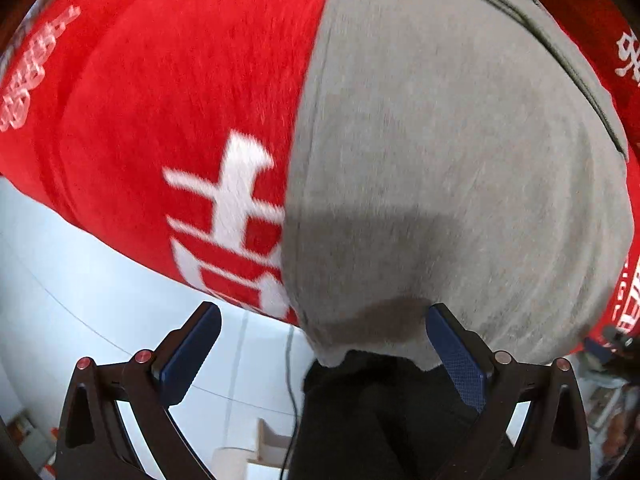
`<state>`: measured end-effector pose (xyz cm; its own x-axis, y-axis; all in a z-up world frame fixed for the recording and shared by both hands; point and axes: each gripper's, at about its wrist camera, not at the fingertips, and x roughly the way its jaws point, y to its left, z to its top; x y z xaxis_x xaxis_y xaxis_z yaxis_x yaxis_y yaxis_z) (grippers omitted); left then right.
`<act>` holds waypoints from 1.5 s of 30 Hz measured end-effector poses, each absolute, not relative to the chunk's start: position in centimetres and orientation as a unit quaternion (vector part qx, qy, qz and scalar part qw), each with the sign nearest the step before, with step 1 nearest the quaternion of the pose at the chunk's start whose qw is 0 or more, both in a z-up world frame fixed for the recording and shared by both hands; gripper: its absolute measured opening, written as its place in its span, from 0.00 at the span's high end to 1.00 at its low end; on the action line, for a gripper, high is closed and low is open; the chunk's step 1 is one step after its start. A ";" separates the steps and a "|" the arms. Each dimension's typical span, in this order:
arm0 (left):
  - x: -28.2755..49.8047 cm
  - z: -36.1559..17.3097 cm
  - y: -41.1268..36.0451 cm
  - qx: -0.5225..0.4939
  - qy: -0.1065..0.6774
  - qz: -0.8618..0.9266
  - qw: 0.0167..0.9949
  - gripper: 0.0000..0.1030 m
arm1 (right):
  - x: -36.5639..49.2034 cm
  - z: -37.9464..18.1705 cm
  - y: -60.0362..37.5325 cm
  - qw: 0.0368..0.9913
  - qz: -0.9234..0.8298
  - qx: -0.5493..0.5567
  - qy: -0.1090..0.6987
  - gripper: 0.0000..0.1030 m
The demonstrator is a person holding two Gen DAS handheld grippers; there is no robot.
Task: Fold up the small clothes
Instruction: 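Grasp the folded grey sweater edge with both tools and lift it over, then open both tools and move them over the folded sweater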
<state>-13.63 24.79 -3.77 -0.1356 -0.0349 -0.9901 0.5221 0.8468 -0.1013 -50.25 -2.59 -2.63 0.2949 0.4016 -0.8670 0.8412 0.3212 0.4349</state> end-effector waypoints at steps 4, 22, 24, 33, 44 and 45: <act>-14.6 -5.8 24.6 0.153 0.740 -0.230 0.613 0.00 | -51.7 -4.6 -1.9 0.576 -0.200 0.548 0.573 0.17; -14.6 -3.1 22.9 0.135 0.736 -0.347 0.565 0.87 | -51.3 -2.8 -0.6 0.597 -0.101 0.658 0.448 0.86; -14.0 -1.4 22.5 0.121 0.728 -0.368 0.566 0.87 | -50.5 -0.6 -1.6 0.616 -0.083 0.670 0.406 0.86; -7.0 4.1 17.3 0.083 0.668 -0.405 0.619 0.87 | -44.9 4.0 -9.6 0.662 -0.078 0.673 0.322 0.86; -0.1 4.2 8.7 0.116 0.652 -0.373 0.650 0.87 | -39.8 1.5 -18.4 0.628 -0.138 0.694 0.323 0.85; -0.5 4.1 7.7 0.123 0.654 -0.370 0.648 0.80 | -39.7 1.3 -18.6 0.626 -0.137 0.696 0.325 0.84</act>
<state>-0.49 7.74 4.07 -0.1299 -0.3190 -0.9388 0.6406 0.6957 -0.3250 -39.74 -18.57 1.33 0.7518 0.2797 -0.5971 0.6230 -0.0051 0.7822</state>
